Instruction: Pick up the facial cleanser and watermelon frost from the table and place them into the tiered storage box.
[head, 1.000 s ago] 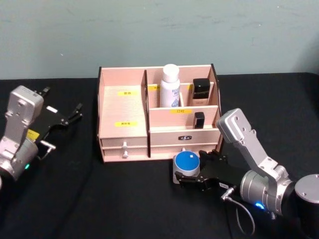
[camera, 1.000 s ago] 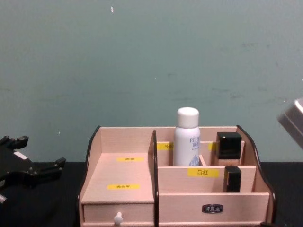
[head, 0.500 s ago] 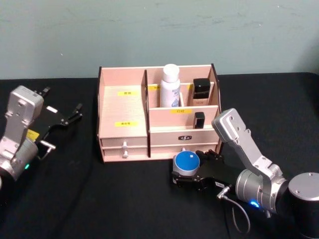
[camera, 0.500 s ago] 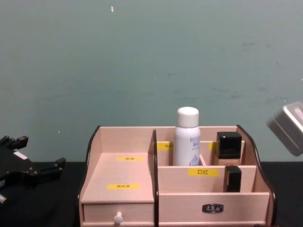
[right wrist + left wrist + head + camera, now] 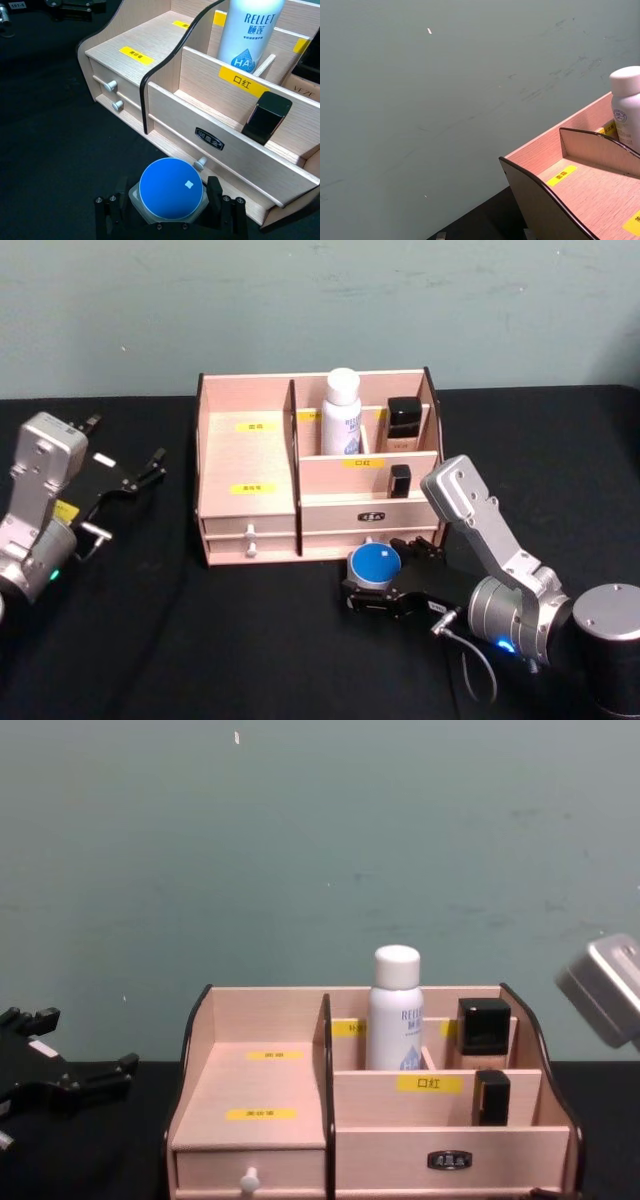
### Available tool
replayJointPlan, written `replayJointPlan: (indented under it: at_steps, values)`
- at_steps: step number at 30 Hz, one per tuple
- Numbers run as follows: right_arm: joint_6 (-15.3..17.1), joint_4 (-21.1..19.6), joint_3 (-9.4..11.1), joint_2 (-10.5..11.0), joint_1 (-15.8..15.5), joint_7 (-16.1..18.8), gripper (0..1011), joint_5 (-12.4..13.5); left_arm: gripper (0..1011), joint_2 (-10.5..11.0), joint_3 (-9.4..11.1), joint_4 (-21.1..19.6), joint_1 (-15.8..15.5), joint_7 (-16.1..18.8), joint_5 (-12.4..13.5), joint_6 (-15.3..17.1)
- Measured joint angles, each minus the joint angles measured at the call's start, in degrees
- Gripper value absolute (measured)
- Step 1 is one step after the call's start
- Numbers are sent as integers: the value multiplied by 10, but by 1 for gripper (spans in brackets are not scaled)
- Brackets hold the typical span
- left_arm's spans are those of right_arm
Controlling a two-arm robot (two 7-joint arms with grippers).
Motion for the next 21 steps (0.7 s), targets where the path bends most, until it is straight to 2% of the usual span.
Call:
replayJointPlan:
  at_steps: [21]
  values:
    - [-3,5,-1,-3,3,2,980,-7,1001,0,0,0,0,0,0,0]
